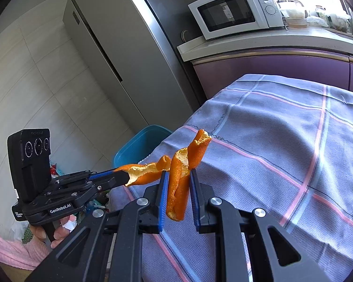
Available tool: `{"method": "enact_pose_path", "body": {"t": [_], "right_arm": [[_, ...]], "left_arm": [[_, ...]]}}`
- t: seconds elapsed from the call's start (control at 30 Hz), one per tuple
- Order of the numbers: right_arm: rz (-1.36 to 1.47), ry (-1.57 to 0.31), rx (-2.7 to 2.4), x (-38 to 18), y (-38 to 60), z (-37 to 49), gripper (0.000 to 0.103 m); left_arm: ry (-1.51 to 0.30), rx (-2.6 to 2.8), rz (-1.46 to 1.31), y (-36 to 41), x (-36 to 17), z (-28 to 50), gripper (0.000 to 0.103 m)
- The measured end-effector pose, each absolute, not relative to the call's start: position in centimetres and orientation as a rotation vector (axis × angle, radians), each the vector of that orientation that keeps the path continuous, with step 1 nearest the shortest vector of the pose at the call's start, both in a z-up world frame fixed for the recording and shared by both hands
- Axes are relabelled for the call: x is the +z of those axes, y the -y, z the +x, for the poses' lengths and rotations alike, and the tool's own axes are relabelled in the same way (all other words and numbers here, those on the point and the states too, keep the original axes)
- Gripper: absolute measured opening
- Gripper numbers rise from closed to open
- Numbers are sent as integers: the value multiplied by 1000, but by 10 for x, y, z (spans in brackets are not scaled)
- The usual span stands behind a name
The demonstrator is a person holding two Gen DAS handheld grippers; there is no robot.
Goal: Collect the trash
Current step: 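Carry both orange peels over the teal bin with both grippers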
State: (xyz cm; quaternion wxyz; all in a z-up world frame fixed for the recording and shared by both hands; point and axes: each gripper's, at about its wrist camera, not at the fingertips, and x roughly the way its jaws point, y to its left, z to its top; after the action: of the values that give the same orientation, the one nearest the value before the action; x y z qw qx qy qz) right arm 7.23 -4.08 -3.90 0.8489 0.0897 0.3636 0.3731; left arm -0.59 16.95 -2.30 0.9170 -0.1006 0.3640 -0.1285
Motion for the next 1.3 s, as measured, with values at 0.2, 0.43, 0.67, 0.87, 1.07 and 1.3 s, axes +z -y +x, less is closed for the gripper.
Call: {"method": "enact_pose_path", "body": {"t": [0.2, 0.43, 0.67, 0.87, 1.07, 1.3], "right_arm": [[189, -774, 796, -39, 33, 74, 17], [185, -774, 806, -41, 26, 75, 17], [180, -775, 821, -41, 19, 76, 17], [171, -775, 837, -40, 11, 75, 17], [162, -776, 850, -40, 4, 76, 17], [153, -776, 862, -38, -3, 77, 17]], "left_arm": [[-755, -258, -210, -172, -25, -5, 14], [-750, -248, -214, -176, -25, -5, 14], [-739, -231, -217, -182, -20, -10, 14], [-730, -215, -224, -190, -17, -11, 14], [-724, -200, -232, -197, -15, -12, 14], [-716, -182, -242, -206, -14, -13, 14]]}}
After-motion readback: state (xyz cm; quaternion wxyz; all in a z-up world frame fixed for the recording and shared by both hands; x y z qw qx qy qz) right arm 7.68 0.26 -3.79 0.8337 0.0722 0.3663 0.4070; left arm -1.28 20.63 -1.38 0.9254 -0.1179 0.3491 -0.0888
